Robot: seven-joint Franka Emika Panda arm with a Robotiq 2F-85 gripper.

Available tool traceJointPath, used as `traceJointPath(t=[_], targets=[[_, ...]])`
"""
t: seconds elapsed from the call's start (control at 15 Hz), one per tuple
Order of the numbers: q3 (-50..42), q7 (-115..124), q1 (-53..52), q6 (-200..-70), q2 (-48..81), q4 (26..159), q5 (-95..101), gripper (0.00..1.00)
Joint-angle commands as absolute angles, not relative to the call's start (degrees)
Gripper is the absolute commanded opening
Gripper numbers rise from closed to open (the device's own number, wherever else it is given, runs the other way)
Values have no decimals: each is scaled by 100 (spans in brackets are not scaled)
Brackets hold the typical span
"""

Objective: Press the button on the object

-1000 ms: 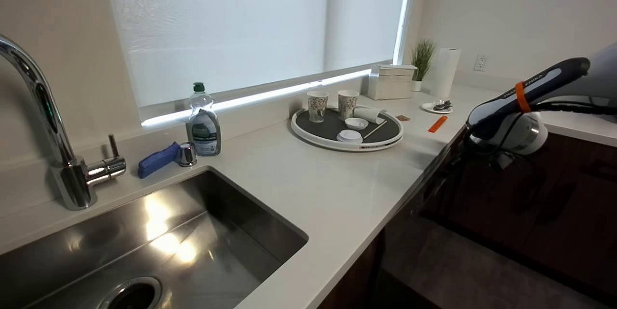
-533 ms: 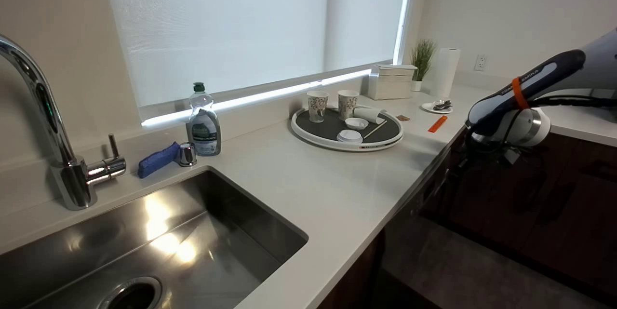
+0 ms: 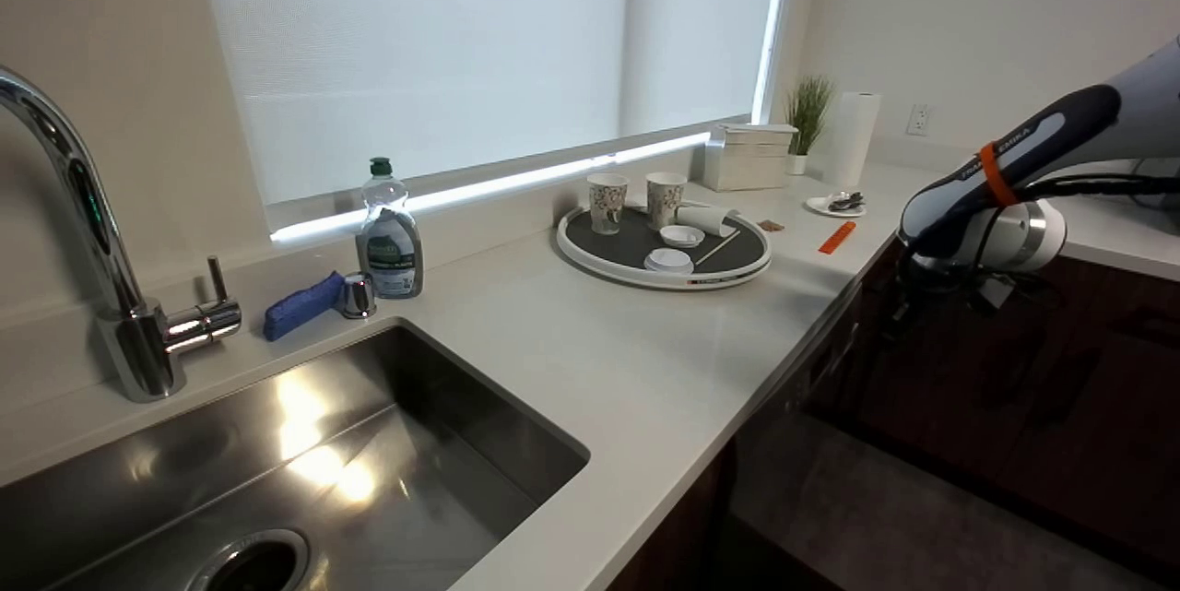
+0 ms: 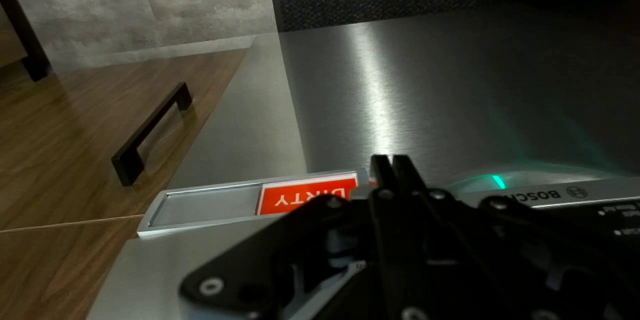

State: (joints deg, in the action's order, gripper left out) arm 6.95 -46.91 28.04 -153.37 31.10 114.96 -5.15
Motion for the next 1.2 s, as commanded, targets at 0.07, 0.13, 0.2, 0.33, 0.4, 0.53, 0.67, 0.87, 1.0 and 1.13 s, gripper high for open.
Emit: traceJointPath(t=[0.07,0.13,0.2,0.33,0.4,0.53,0.67,0.87,1.0,1.13], targets=[[365,-4417,2457,-15173,2482,12090,-544,47],[307,-4350,2401,-15149,2398,12161,-536,55],[278,-4298,2368,-15131,2317,12243,-554,62],[201,-4153,2287,-15064,2083,12440,-567,77],[204,-4163,2280,-15059,1988,12531,-604,84],[260,-4295,2304,-15049,1779,12694,-737,98],[152,-4183,2196,-15061,1566,12850,-685,100],[13,-3999,2047,-14948,1262,13029,-627,100],[-80,-3939,1943,-14823,1062,13134,-595,100],[-189,-3833,1825,-14732,881,13226,-529,100]])
